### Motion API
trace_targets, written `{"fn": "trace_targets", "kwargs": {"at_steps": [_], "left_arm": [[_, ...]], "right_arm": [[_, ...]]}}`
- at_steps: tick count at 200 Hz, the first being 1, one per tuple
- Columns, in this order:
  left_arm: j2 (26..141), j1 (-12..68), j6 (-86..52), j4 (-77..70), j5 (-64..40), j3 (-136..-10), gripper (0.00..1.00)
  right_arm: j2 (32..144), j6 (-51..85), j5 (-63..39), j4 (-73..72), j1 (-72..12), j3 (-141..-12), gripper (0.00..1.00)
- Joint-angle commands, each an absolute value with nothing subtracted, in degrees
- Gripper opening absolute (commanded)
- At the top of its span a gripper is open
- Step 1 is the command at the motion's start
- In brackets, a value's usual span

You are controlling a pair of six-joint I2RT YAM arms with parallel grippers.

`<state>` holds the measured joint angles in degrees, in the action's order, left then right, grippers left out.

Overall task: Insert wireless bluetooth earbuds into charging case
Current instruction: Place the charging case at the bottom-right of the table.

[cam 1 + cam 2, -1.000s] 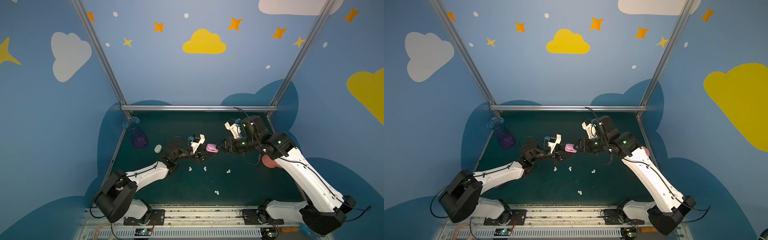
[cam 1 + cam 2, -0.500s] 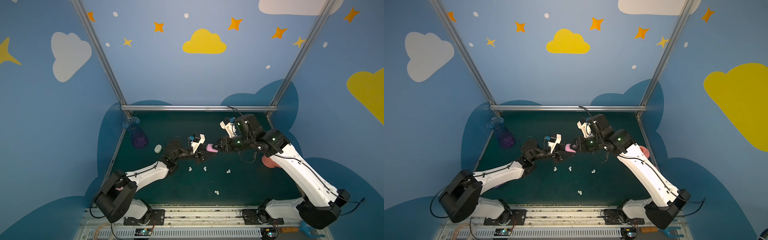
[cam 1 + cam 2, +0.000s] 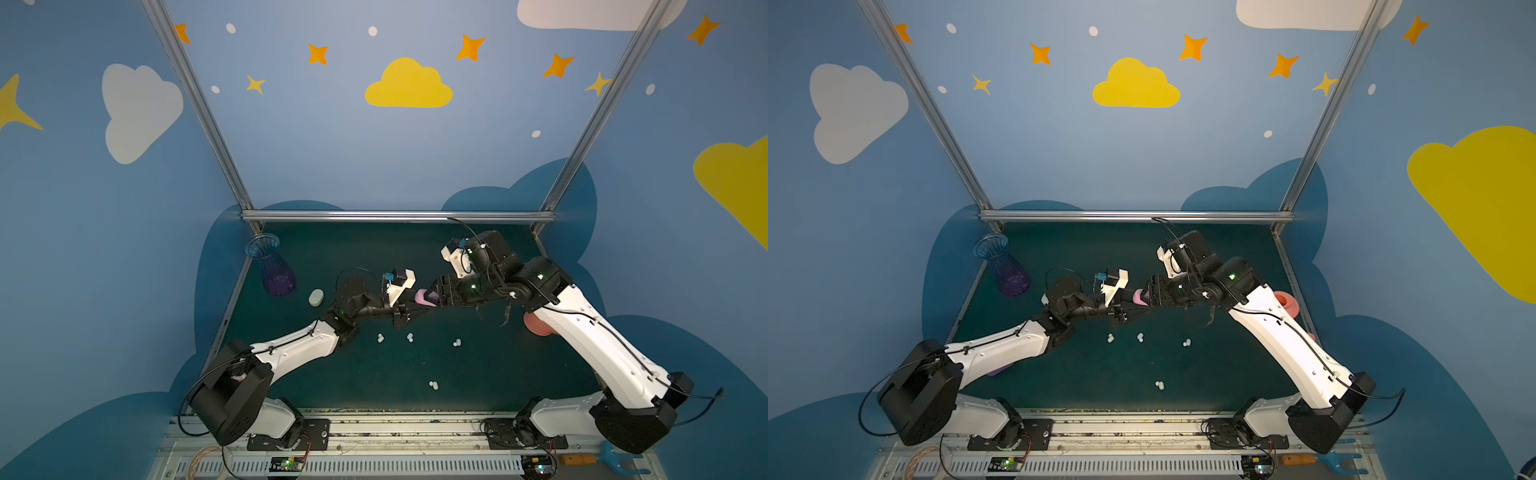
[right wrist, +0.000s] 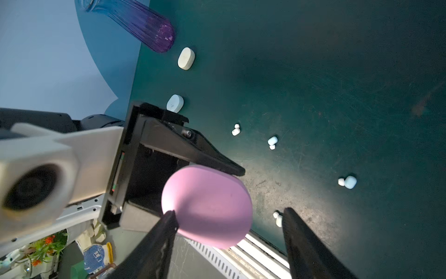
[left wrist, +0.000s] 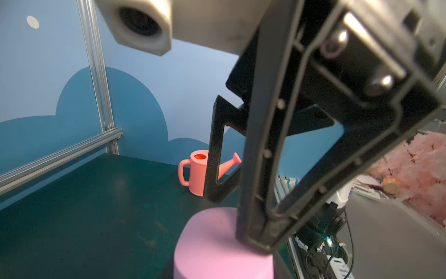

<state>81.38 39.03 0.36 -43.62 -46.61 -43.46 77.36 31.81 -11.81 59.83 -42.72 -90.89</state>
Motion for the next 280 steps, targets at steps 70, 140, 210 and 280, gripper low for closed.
{"fn": "trace_targets", "kwargs": {"at_steps": [70, 140, 210, 280], "left_arm": [[78.6, 42.0, 12.8, -32.4, -39.4, -45.4, 0.04], [77.5, 43.1, 16.1, -30.5, -37.2, -44.9, 0.04], [78.0, 43.2, 15.1, -30.0, -35.7, -45.1, 0.31], [71.4, 43.2, 7.4, -23.5, -21.8, -38.0, 1.0]], "right_arm": [[78.3, 38.7, -16.7, 55.4, -42.8, -85.3, 0.73], [78.9, 40.9, -18.6, 52.7, -42.8, -83.1, 0.65], [77.9, 40.7, -18.3, 52.5, -41.9, -81.8, 0.42], [71.7, 35.4, -9.7, 53.1, -31.9, -70.0, 0.43]]}}
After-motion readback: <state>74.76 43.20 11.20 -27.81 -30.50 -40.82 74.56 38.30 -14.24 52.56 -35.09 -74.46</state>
